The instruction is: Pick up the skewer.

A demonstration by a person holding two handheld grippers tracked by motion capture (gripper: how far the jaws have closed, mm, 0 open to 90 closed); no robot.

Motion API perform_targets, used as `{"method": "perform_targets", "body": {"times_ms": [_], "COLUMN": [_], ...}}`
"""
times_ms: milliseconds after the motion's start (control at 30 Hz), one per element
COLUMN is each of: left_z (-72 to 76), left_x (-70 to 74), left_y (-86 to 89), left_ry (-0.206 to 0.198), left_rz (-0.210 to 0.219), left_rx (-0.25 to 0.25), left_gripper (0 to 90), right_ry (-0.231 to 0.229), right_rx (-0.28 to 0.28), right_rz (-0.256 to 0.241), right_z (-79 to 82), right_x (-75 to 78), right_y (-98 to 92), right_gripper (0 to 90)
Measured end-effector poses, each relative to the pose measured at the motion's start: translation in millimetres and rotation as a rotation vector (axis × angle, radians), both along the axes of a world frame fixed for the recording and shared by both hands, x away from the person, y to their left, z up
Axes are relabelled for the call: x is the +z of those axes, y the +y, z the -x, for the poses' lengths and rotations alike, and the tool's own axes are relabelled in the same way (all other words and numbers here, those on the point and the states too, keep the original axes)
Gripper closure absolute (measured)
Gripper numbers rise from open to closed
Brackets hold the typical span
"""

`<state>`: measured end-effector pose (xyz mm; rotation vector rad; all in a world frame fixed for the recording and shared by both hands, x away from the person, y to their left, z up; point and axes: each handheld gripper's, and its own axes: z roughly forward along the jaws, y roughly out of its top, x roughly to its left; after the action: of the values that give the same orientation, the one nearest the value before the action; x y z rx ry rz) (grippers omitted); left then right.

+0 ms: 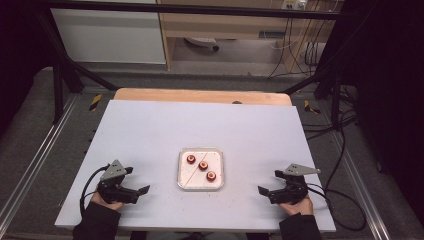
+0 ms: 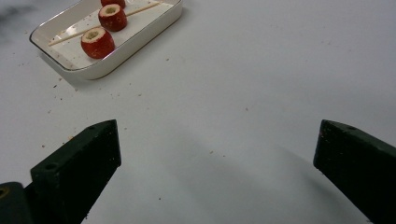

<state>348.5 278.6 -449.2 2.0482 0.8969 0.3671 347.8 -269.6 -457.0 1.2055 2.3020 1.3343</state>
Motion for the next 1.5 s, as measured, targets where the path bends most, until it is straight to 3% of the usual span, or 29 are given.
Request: {"method": "perform_targets", "body": {"times_ms": [733, 1500], "left_z": [-0.3, 0.9], "left_x": [-0.3, 7.5], "left_y": [-14.2, -46.3], "left_ry": [0.013, 0.027], "left_rz": [-0.02, -0.024], "left_rx": [-0.013, -0.044], "left_gripper": [3.7, 4.6], "right_ry": [-0.009, -0.006], "right_rx": [0.006, 0.009], "right_rz": [-0.001, 0.005], "right_z": [1.0, 0.9], "right_x": [0.5, 0.2], "right_y": [0.0, 0.5], "right_gripper": [1.3, 1.2]}}
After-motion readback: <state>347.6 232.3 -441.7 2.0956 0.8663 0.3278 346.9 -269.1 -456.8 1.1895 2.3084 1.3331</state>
